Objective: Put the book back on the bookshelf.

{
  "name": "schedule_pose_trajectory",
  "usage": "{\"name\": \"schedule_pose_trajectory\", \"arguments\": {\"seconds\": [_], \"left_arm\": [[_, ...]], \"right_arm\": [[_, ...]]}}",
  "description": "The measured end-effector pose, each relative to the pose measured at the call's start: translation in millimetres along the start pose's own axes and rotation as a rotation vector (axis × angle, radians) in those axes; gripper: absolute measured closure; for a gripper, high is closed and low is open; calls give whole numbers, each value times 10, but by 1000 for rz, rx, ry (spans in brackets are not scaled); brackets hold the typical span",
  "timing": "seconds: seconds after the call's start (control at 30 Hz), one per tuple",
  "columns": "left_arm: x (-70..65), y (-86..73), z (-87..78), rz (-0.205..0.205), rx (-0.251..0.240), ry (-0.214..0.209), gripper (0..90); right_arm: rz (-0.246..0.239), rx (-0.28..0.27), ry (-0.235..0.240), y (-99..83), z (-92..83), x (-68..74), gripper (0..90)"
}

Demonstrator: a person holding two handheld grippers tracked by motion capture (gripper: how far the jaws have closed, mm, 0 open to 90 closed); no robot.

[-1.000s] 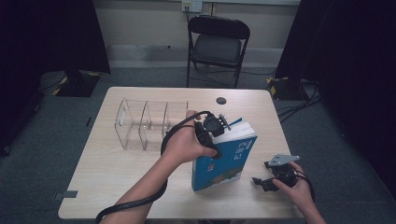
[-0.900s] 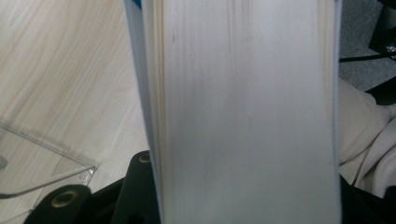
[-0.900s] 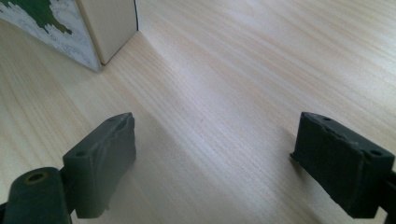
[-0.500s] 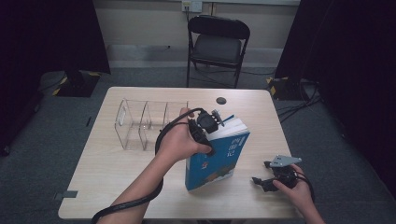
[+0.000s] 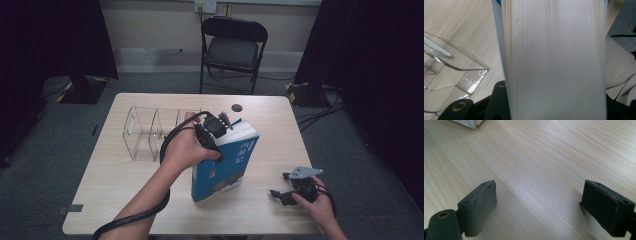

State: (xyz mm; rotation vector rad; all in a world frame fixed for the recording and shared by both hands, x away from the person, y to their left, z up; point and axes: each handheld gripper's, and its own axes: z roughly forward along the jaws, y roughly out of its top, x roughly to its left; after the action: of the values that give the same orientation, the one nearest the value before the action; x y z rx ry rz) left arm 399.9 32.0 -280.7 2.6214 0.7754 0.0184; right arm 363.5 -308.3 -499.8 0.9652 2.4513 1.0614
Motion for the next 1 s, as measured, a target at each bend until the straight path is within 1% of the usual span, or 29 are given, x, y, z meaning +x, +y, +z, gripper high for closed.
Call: {"name": "schedule_pose_trajectory", "arguments": {"seconds": [0.1,0.13,0.17,0.3,0.47,0.5,0.6,0.67,0.7,0.73,0.8,0.87,0.9,0.97,1.0], "left_arm": [[56,-37,-45,-13,-1,-10,617],[66,-49,-53,-15,1,-7,617],[76,-62,-57,-28,0,-5,617],[119,-109,-78,-43,4,-1,617],[146,-142,-114,-50,8,10,617],[160,-159,-130,-64,5,14,617],[169,-181,-159,-71,-1,21,617],[176,-185,-173,-71,4,20,617],[199,-205,-196,-85,2,16,617],[210,-217,-206,-87,-1,15,617],[227,-241,-225,-101,-4,22,617],[242,-263,-247,-101,2,33,617],[245,-275,-254,-109,1,39,617],[258,-300,-271,-108,1,49,617],[275,-319,-283,-116,1,50,617]], "right_arm": [[-1,0,0,0,0,-1,118],[-2,0,-1,0,0,-1,118],[-2,0,0,0,0,-1,118],[-2,-1,1,0,1,-2,118],[-1,0,5,1,3,-3,118],[-1,0,6,1,3,-4,118],[-1,0,7,1,4,-4,118],[-1,1,6,2,3,-4,118],[-2,2,8,3,3,-6,118],[-4,1,8,3,4,-7,118],[-3,2,9,4,3,-7,118],[-4,1,8,3,4,-8,118],[-5,1,9,4,4,-8,118],[-6,2,9,4,4,-9,118],[-6,1,10,4,4,-10,118]]}}
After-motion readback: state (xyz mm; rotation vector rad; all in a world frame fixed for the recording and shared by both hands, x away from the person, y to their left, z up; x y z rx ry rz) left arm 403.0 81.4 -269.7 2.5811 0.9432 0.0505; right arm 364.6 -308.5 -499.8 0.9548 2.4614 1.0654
